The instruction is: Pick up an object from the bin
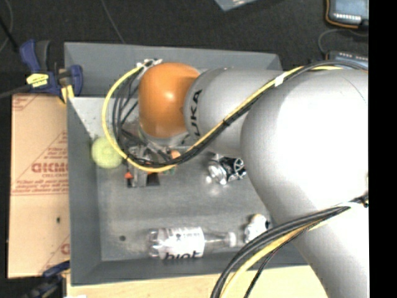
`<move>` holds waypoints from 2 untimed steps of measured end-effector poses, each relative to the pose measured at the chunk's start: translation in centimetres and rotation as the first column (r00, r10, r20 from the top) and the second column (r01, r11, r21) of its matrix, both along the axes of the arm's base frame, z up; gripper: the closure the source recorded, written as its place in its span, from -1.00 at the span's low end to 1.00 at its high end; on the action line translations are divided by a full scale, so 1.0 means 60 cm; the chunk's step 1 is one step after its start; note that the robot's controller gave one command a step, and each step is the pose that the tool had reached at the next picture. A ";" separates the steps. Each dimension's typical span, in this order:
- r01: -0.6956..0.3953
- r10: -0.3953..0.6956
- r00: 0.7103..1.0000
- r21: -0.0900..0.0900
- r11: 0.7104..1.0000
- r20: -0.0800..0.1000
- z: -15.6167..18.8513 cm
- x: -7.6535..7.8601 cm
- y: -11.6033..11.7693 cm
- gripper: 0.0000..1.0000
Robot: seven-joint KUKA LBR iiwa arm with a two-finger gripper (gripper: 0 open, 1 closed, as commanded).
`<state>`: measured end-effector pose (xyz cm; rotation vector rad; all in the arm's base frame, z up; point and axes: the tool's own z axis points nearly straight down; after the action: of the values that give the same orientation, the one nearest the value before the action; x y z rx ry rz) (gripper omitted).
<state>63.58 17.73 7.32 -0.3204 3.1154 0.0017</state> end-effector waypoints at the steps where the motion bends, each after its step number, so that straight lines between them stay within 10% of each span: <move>1: -0.005 0.005 1.000 0.000 1.000 0.000 0.010 0.001 -0.026 1.00; 2: -0.018 0.018 1.000 -0.001 1.000 0.001 0.021 -0.002 -0.049 1.00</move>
Offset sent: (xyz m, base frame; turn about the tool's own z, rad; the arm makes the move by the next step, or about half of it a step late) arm -0.0024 -0.0300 0.0128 -0.0220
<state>63.49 14.81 8.57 -0.3483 3.1120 0.0000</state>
